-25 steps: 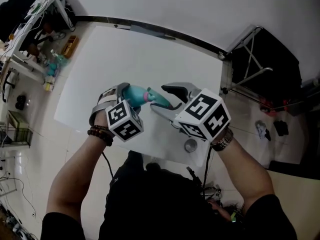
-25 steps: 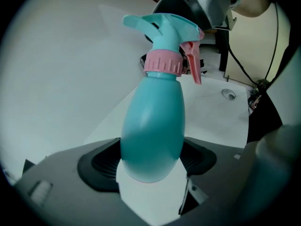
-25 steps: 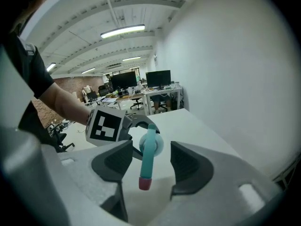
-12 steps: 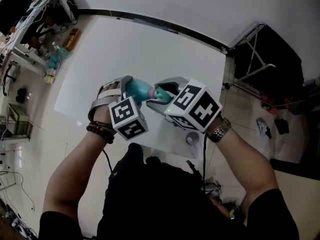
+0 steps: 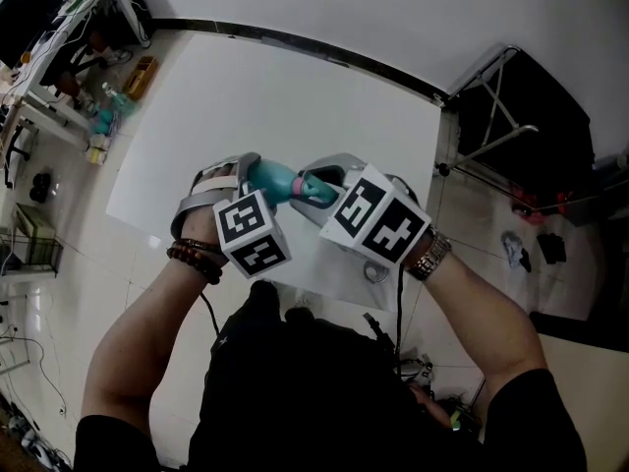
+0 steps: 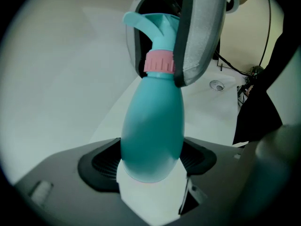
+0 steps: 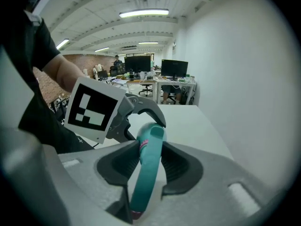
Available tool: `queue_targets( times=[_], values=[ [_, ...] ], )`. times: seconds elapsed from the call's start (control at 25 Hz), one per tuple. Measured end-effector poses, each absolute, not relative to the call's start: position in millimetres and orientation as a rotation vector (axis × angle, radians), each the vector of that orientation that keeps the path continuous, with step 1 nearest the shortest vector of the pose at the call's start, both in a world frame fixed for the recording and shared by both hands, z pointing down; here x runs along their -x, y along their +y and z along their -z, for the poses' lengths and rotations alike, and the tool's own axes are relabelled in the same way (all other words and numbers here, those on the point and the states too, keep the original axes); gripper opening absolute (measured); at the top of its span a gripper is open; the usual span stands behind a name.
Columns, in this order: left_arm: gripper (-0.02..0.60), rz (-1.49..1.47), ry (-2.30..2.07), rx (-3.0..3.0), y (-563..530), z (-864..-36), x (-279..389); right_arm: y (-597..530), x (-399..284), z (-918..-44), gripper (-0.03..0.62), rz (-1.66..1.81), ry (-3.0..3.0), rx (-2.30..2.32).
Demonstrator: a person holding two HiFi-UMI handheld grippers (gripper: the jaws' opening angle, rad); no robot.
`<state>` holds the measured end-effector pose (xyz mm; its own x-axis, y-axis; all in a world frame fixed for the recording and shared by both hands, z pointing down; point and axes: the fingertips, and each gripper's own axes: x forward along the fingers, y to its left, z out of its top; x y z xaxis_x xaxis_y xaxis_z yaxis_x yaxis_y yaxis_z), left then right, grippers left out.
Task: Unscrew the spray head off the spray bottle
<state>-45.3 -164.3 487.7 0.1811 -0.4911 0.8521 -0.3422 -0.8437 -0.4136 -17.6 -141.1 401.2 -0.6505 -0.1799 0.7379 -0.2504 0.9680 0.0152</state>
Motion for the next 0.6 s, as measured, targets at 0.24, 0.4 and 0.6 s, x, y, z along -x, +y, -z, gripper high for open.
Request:
queue_targets(
  times=[0.24, 0.4, 0.6],
  values=[
    [0.410, 1.768, 0.699, 2.381, -145.6, -496.8, 42.2, -121.5, 17.9, -409.5, 0.133, 0.190, -2.216, -0.170],
    [0.408, 1.773, 0.631, 2.438, -137.6, -499.1, 39.5, -113.4, 17.4, -412.3, 0.133, 0.423, -2.147, -0.086],
    [0.408, 1.801, 0.553, 2.476, -129.8, -502.3, 41.6, -106.3, 14.7, -417.7, 0.132, 0.755, -2.031, 0.013]
  ],
)
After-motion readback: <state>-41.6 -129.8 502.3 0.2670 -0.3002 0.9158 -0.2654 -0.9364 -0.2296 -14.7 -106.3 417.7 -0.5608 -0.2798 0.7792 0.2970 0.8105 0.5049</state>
